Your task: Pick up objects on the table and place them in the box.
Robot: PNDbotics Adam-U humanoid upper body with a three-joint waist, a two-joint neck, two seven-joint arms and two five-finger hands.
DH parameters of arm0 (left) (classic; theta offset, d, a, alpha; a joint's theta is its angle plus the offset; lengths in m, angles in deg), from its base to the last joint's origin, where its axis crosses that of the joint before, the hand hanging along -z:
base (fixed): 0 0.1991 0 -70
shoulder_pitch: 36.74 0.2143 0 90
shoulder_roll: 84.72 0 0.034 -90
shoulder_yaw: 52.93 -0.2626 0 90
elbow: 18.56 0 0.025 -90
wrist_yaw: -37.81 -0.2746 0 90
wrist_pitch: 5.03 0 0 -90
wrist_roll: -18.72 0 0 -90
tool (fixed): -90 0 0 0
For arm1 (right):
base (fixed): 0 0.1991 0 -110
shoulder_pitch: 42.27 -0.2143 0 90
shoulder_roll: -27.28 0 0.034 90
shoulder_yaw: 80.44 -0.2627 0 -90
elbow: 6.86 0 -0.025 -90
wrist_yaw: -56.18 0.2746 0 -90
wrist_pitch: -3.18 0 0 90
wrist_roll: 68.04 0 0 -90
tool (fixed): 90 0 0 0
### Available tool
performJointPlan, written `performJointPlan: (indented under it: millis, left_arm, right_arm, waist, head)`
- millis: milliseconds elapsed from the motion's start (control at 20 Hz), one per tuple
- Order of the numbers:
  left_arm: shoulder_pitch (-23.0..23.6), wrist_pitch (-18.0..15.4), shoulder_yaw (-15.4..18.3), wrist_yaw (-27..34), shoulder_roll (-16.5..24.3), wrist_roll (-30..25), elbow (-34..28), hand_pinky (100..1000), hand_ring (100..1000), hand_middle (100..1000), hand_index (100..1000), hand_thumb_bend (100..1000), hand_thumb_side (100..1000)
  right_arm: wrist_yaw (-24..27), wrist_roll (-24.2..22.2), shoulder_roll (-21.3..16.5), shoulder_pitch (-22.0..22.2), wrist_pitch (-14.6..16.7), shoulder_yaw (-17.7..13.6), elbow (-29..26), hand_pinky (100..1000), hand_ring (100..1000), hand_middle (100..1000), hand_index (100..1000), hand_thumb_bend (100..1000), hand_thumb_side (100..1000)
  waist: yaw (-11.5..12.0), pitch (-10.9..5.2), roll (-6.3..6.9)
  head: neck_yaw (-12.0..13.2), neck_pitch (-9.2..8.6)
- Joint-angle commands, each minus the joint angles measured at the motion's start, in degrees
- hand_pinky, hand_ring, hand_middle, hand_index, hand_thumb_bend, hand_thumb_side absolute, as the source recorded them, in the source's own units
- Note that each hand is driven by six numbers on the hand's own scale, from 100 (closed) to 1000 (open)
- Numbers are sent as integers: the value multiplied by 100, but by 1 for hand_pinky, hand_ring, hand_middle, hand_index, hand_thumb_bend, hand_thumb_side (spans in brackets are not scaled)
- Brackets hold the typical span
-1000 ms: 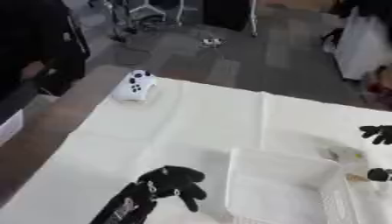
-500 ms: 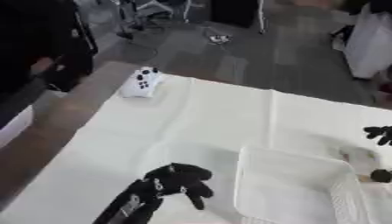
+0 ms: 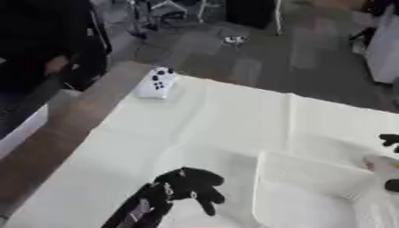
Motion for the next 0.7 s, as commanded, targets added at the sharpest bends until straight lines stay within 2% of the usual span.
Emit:
performJointPlan:
  millis: [50, 700]
  left_arm:
    - [-66, -4, 9, 42, 103, -27, -107, 529, 710, 814, 888, 569, 790]
    - [-53, -20, 11, 44, 141, -41, -107, 532, 711, 814, 887, 567, 789]
  right_arm:
    - [-30, -18, -212, -39, -39, -67, -25, 781, 767, 831, 1000, 954, 1000]
    - [-148, -218, -297, 92, -18, 21, -146, 829, 784, 841, 1000, 951, 1000]
  waist:
    - [-3, -89, 35]
    - [-60, -101, 37]
  head:
    - [59, -32]
    - [10, 34]
